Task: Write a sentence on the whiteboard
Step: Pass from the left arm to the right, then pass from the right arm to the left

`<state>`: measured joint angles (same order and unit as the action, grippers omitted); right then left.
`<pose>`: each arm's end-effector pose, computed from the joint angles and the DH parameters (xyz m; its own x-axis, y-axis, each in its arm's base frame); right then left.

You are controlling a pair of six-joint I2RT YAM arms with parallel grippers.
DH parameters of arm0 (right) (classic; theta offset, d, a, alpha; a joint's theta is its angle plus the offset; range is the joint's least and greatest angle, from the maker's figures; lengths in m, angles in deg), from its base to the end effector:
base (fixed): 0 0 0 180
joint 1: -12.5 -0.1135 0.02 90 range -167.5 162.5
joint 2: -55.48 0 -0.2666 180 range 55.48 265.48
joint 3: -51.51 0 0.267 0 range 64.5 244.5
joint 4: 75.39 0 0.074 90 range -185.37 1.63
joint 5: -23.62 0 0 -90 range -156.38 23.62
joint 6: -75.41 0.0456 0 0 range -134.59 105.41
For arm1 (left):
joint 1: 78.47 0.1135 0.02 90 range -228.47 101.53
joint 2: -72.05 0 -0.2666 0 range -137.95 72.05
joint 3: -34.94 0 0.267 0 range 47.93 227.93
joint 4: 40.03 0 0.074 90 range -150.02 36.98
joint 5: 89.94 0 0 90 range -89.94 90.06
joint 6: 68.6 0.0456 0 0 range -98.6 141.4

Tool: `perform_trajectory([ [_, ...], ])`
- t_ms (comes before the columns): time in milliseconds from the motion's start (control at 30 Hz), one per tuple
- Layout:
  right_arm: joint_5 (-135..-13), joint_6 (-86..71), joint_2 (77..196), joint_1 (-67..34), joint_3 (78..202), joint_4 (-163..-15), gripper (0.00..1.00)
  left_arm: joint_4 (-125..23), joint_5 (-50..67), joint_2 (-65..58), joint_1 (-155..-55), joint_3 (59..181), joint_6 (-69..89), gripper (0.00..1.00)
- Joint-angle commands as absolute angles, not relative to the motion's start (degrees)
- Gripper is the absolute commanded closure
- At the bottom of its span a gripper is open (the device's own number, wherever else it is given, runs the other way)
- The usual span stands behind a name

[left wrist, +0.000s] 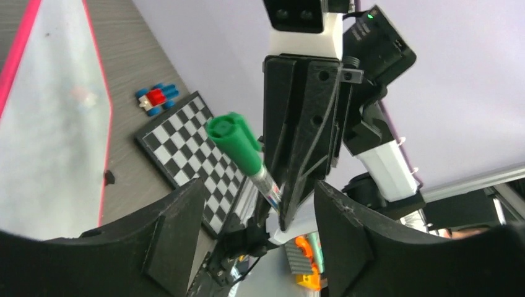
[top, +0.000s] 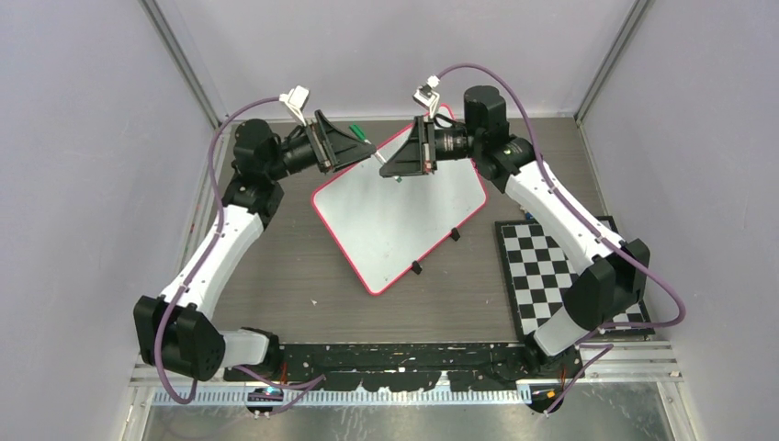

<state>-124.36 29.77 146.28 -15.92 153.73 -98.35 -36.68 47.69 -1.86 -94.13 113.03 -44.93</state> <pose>0.3172 0.2156 0.4133 -0.8130 -0.0185 -0.5819 -0.5798 0.1173 0.8063 0.2954 -0.1178 0.4028 -0.7619 -0.4274 -0.4867 0.4717 0.1487 -0.8691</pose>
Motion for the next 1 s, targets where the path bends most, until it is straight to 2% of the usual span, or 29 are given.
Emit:
perform_trajectory([
  [0, -129.0, 10.5, 142.2, -13.2, 157.0, -119.6, 1.0, -61.7, 57.1, 0.5, -91.0, 122.7, -22.7, 0.29],
  [67, -129.1, -1.5, 141.8, -13.0, 159.2, -134.7, 1.0, -69.7, 61.8, -0.3, -89.9, 125.6, -15.1, 0.24],
  [133, -129.5, -11.2, 141.9, -13.0, 161.2, -144.9, 1.0, -74.2, 66.1, -1.1, -89.6, 127.2, -11.4, 0.24],
  [300, -130.4, -24.3, 141.4, -13.3, 162.5, -156.7, 1.0, -72.0, 72.6, -1.0, -91.1, 125.4, -12.8, 0.28],
  [467, -129.5, -30.4, 140.4, -15.7, 163.2, -161.7, 1.0, -72.5, 72.2, -0.6, -93.8, 123.3, -12.4, 0.3],
  [667, -126.7, -31.7, 139.3, -17.2, 163.8, -162.2, 1.0, -79.8, 69.9, -1.4, -96.9, 123.3, -7.2, 0.34],
  [967, -124.7, -34.7, 140.6, -19.1, 165.6, -165.8, 1.0, -79.7, 69.8, -1.0, -102.7, 122.1, -6.4, 0.58],
])
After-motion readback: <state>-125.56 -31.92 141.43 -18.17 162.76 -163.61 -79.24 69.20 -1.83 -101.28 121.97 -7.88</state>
